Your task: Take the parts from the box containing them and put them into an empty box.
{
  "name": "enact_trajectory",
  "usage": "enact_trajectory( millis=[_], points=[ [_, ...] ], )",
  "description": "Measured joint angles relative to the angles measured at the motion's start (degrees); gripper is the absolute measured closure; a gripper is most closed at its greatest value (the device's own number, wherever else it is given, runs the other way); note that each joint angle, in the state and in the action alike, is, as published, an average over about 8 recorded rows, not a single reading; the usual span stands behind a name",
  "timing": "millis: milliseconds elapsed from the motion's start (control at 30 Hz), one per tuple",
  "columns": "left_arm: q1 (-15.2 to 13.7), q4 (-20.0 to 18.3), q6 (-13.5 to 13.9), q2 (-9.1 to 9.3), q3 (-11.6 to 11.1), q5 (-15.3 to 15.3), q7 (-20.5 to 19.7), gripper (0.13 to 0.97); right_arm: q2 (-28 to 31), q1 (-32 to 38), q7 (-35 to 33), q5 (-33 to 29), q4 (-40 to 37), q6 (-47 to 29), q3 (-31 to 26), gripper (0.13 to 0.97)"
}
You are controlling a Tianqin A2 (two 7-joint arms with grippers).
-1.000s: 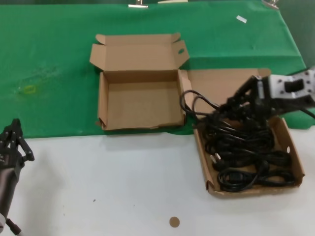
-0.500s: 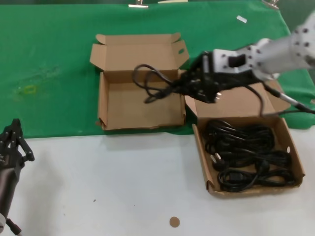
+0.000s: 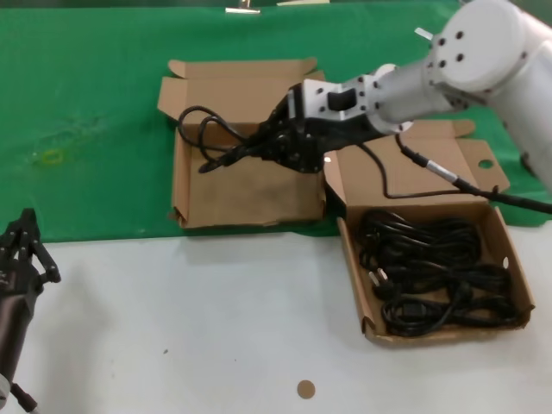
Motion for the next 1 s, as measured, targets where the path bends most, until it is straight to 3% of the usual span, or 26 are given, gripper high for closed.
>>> enact_trajectory(
  millis=[400,900,1000],
  points=[
    [0.0,0.0,0.0,0.00,0.0,0.0,0.0,0.953,-5.5,3.2,-4.8,0.6,-11.0,3.7,-0.4,0.876],
    [0.0,0.0,0.0,0.00,0.0,0.0,0.0,0.953,-7.0,4.7,-7.2,0.6,-16.4,5.1,-0.7,0.830],
    [0.0,0.0,0.0,0.00,0.0,0.0,0.0,0.953,-6.9,4.8,-7.5,0.7,-16.9,5.2,-0.6,0.786]
  ],
)
